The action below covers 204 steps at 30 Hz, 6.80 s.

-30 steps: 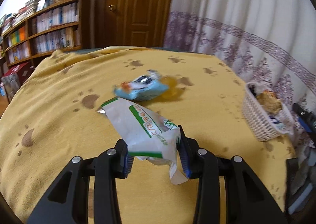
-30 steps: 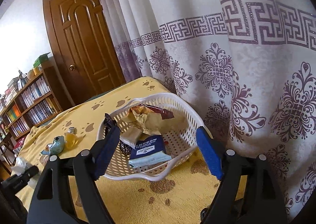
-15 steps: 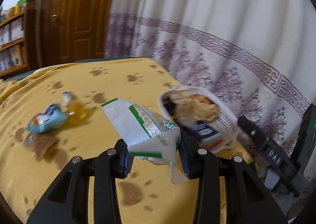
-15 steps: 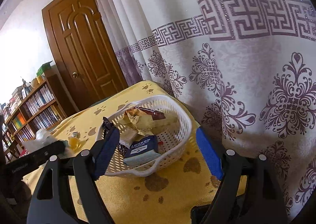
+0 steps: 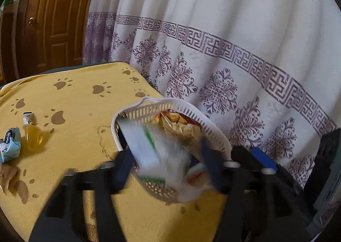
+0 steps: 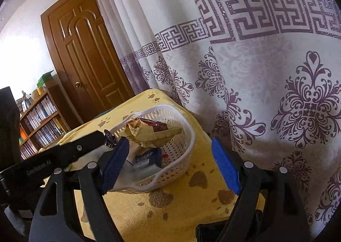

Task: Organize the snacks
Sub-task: 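Carry the white-green bread bag into the basket and open the left tool, then grasp the brown nut pack with the left tool, then grasp the blue-white cookie pack with the right tool while the left tool holds the nut pack, then carry the cookie pack into the basket with the right tool while the left tool releases the nut pack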

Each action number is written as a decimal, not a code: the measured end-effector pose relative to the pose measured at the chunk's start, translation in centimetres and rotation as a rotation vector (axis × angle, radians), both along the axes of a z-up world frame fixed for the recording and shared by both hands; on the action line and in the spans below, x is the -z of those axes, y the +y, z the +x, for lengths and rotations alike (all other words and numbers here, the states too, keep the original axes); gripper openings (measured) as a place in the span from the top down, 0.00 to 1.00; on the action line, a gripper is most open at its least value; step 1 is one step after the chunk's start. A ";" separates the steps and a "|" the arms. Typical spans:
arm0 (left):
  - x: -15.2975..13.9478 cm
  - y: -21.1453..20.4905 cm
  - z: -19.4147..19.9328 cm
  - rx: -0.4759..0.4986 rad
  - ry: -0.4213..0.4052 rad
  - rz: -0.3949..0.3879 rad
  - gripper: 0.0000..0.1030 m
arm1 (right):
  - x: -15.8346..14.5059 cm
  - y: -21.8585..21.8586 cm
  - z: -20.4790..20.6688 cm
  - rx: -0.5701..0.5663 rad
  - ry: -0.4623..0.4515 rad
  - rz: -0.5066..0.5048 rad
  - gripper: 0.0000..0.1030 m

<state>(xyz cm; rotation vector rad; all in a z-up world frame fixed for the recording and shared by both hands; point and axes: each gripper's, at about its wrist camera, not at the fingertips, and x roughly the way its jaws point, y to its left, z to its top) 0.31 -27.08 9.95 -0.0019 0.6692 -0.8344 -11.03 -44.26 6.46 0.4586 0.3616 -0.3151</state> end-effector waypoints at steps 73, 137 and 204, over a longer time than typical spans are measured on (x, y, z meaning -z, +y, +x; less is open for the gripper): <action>4.2 20.5 7.4 -0.632 0.091 0.143 0.15 | -1.1 11.8 3.5 -0.301 0.034 -0.087 0.21; 3.5 31.1 7.6 -0.798 0.042 0.145 0.41 | 2.6 23.9 16.0 -0.663 0.290 -0.108 0.21; 2.2 33.2 6.1 -0.825 0.066 0.015 0.41 | -1.3 21.5 11.5 -0.560 0.229 -0.134 0.42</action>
